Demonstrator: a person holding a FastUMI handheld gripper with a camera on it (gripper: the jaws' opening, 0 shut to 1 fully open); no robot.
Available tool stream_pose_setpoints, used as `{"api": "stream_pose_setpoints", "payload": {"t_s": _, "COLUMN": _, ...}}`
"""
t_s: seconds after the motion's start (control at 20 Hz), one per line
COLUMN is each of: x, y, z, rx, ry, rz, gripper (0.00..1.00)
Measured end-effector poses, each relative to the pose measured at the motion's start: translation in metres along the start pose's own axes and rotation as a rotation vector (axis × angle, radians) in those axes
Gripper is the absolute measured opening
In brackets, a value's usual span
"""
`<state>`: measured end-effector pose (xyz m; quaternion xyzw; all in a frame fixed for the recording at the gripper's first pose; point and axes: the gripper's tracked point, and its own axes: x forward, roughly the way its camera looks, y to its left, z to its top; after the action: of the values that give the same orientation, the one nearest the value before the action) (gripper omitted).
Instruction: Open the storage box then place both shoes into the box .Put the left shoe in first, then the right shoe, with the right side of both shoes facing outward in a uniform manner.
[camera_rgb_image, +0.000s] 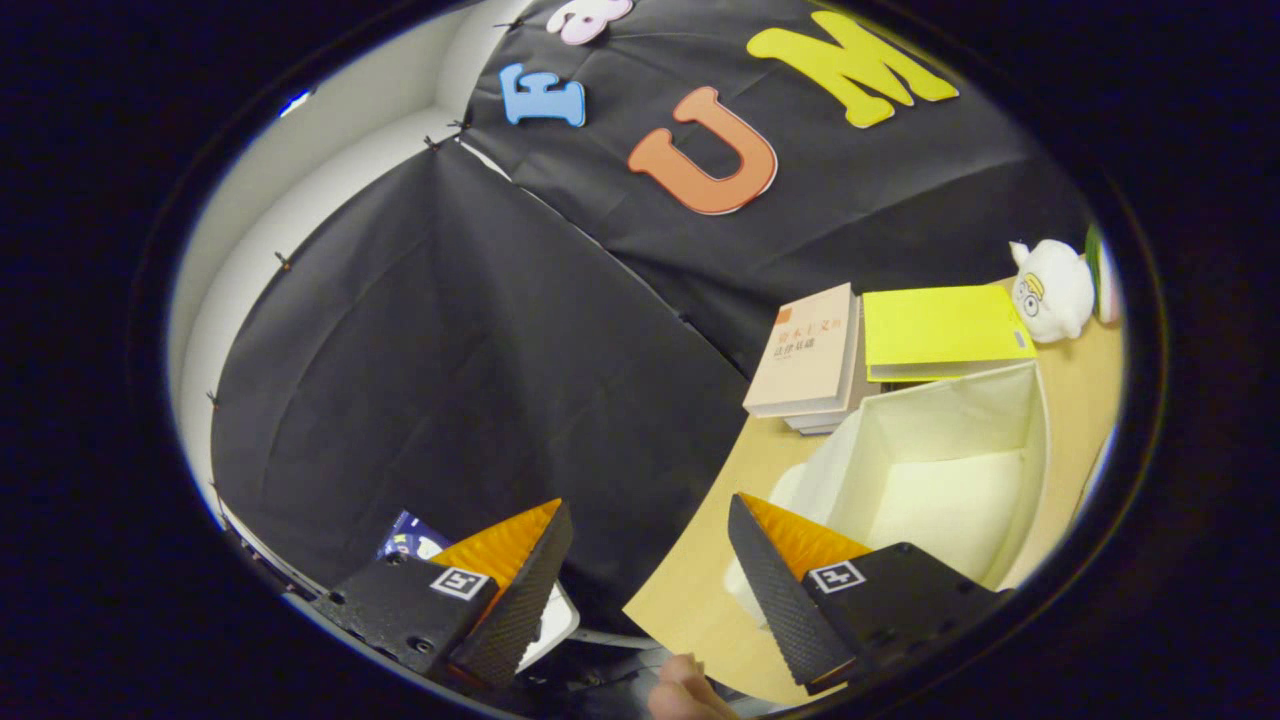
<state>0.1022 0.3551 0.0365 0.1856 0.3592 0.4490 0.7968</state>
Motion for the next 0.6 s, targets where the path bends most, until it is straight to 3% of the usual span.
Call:
{"api": "stream_pose_setpoints", "payload": {"t_s": 0.3, "x": -0.029, "y": -0.059, "z": -0.014, "rx": -0.053, "ry": 0.031, "rz": -0.160, "gripper": 1.00}}
{"api": "stream_pose_setpoints", "payload": {"t_s": 0.6, "x": -0.076, "y": -0.153, "z": -0.016, "rx": -0.073, "ry": 0.022, "rz": -0.358, "gripper": 1.00}}
